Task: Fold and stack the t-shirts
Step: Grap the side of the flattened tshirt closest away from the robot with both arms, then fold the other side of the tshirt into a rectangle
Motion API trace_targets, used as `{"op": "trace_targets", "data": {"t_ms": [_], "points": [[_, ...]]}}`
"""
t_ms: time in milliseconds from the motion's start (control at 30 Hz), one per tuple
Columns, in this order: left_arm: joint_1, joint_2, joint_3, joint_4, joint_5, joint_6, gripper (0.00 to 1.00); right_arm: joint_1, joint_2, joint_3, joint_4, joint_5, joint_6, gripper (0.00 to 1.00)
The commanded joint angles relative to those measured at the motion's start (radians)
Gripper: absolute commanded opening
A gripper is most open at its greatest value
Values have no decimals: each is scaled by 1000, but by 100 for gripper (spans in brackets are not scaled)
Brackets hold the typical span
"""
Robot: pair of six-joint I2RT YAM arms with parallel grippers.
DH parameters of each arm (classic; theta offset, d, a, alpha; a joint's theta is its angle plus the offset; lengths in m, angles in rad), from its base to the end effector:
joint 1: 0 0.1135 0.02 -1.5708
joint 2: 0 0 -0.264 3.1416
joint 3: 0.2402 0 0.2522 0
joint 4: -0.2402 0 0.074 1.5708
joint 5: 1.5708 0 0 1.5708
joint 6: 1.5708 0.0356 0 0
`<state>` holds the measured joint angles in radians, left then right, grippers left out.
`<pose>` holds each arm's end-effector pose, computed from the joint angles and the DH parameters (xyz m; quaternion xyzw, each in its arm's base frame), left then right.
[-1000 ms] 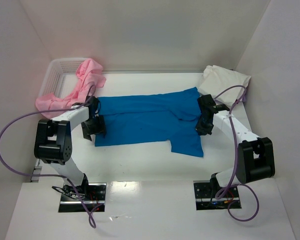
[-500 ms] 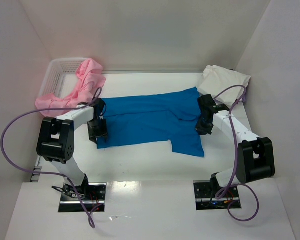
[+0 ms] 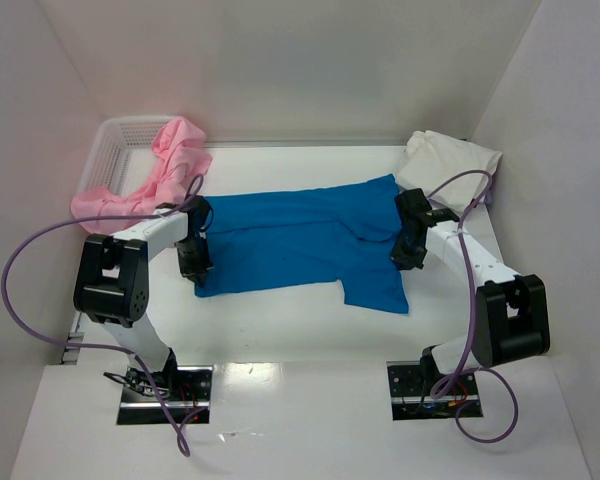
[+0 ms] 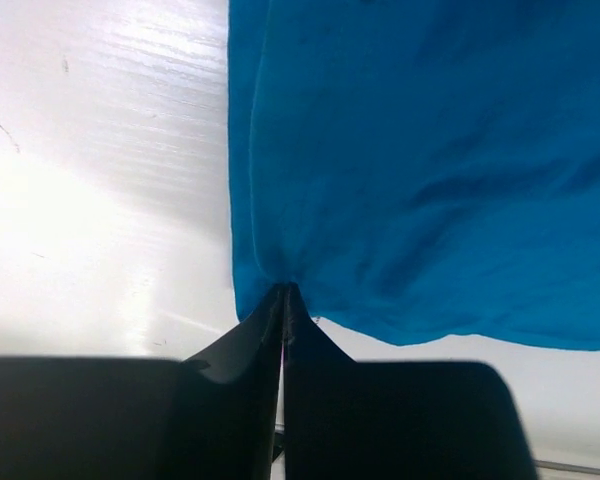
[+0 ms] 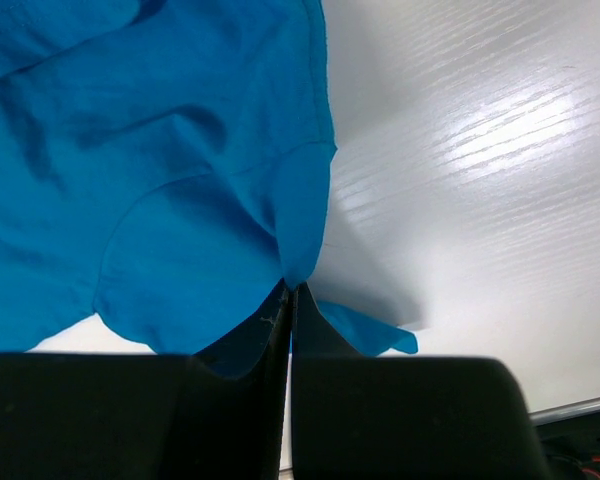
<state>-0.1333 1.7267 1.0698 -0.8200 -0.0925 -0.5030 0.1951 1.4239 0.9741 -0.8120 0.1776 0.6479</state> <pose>0.2996 -0.0369 0.1633 -0.1855 0.9804 0.0292 0.0590 0.2575 0.0445 0.2183 0.2342 0.9560 -0.0172 0.1757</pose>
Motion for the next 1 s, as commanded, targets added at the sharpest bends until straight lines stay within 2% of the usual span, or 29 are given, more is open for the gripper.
{"op": "trace_targets", "data": {"t_ms": [0,200,400,633,967], "points": [[-5,-29,28,-33,-30,-15,0,-8,-31,17,31,7,-14,0],[-5,-108,61,-64,-85,-25,0,-8,-51,48,40,-3,-24,0],[7,-161,173,-65,-118,-20,0,-17,-69,149,79,-3,-56,0],[49,-61,321,-18,-139,26,0,-57,-3,290,180,-13,-114,0],[112,140,534,71,-156,79,0,-105,200,454,312,-35,-146,0]]}}
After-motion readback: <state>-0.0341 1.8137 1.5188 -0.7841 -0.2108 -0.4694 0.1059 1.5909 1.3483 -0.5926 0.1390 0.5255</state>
